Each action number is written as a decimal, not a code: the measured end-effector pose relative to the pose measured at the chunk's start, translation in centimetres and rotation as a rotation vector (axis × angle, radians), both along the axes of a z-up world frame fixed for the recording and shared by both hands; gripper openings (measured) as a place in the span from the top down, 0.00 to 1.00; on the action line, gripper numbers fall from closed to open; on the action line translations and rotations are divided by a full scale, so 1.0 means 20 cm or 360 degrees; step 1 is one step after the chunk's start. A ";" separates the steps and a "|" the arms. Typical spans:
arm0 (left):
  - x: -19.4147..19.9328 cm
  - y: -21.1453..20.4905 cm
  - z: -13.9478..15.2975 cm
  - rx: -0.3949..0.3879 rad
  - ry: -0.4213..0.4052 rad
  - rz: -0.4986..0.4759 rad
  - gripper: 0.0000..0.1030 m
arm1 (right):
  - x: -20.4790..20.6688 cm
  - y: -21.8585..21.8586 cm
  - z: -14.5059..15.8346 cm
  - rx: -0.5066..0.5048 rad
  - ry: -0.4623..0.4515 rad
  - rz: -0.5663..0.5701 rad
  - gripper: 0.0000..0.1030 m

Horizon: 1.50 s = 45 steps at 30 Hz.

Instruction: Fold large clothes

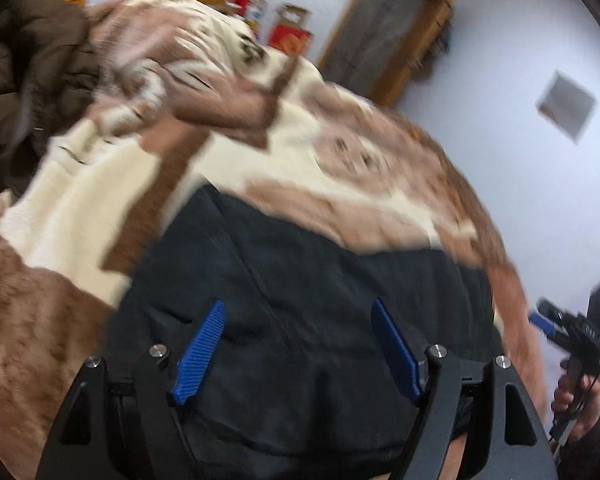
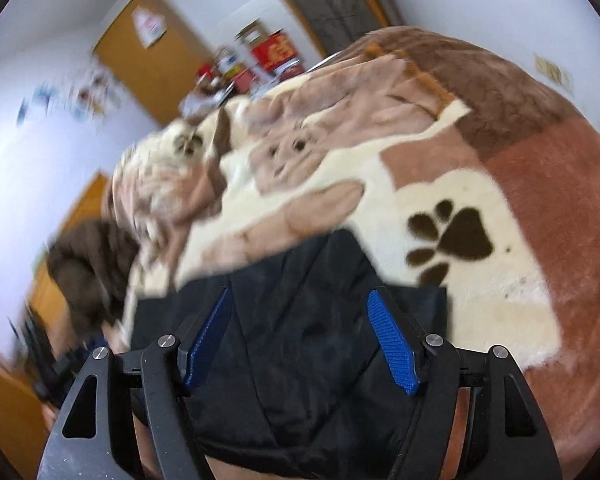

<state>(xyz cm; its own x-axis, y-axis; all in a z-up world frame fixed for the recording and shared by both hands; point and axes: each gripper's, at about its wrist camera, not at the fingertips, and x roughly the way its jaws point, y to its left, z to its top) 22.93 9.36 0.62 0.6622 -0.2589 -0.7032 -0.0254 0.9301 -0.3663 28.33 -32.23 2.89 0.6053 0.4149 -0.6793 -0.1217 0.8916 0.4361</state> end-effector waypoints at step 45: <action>0.55 0.08 -0.51 0.0554 0.0065 0.0251 0.22 | 0.51 0.20 -0.67 -0.0638 0.0090 -0.0128 0.31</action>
<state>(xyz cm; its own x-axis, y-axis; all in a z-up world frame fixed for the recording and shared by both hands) 33.91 11.05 -9.65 0.6446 0.1032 -0.7575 -0.1864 0.9822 -0.0248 38.45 -28.32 -10.56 0.5818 0.0635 -0.8109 -0.0307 0.9980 0.0561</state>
